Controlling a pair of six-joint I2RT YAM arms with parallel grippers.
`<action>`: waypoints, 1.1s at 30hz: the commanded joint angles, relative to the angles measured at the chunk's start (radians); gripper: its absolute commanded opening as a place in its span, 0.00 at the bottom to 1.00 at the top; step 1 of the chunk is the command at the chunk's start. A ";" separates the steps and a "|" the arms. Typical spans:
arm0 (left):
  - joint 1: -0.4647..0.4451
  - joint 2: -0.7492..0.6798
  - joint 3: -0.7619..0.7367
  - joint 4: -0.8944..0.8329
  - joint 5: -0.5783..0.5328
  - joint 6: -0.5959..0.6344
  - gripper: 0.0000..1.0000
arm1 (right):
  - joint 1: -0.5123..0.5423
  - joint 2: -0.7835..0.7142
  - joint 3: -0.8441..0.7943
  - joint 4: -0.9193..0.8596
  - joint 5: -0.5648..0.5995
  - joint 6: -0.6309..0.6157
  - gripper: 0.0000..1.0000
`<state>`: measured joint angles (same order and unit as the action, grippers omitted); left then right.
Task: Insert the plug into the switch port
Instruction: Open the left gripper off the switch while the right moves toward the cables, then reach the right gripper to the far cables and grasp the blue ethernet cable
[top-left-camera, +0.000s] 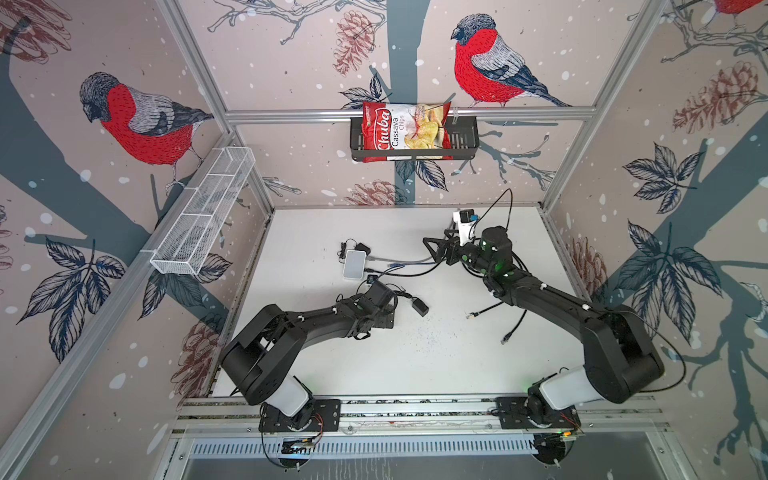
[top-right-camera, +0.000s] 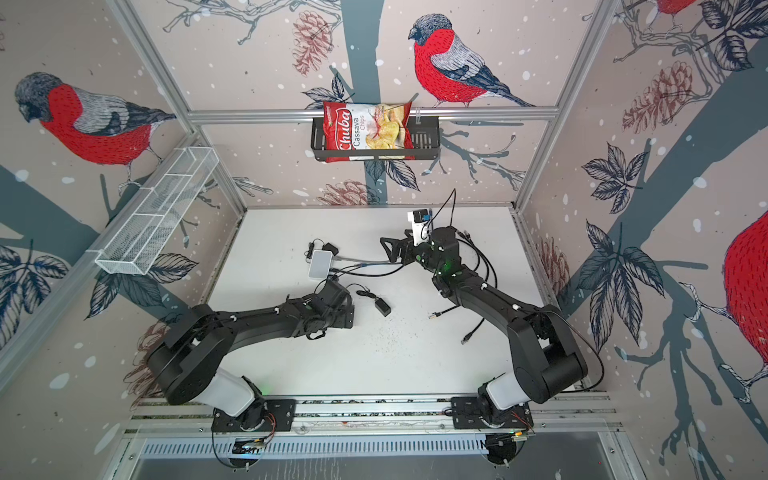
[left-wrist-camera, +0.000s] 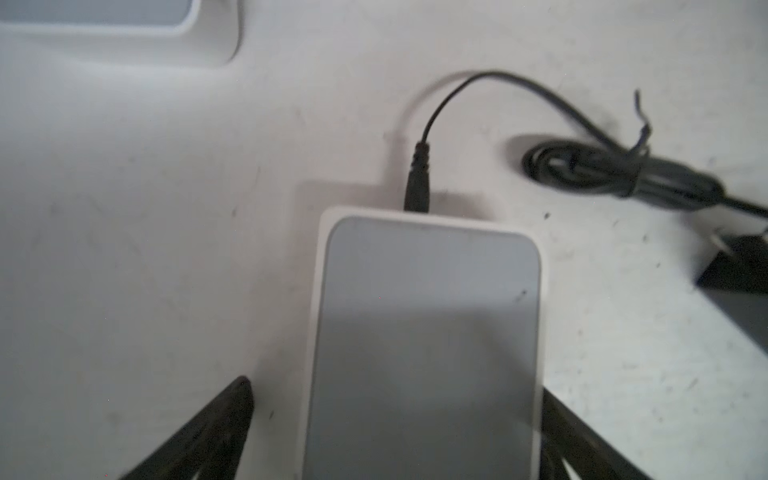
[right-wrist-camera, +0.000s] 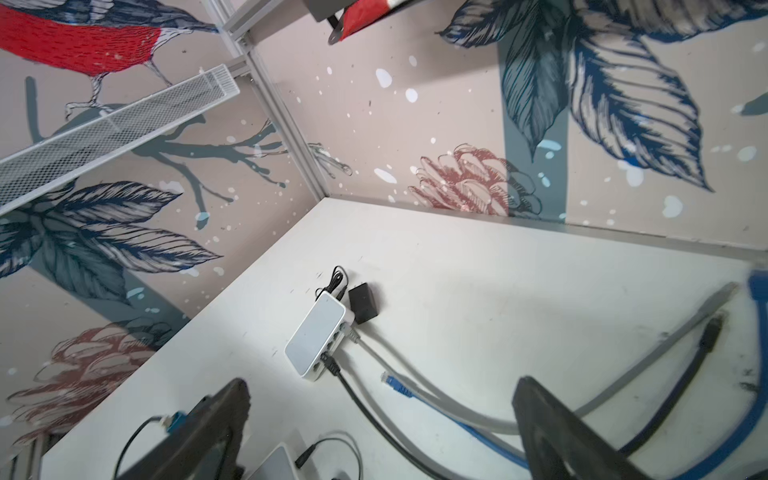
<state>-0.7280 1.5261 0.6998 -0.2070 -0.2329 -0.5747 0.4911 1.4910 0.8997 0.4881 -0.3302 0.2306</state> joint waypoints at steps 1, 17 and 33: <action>0.002 -0.057 0.009 -0.107 -0.043 -0.011 0.97 | 0.001 -0.005 0.040 -0.061 0.045 -0.079 0.99; 0.007 -0.293 -0.069 -0.056 -0.208 -0.003 0.97 | 0.027 0.037 0.004 -0.168 0.205 -0.443 0.99; 0.011 -0.481 -0.210 0.191 -0.250 0.056 0.97 | -0.172 0.481 0.642 -0.751 0.159 0.000 0.99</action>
<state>-0.7208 1.0527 0.4995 -0.0841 -0.4564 -0.5472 0.3187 1.9331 1.4899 -0.1184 -0.2127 0.1116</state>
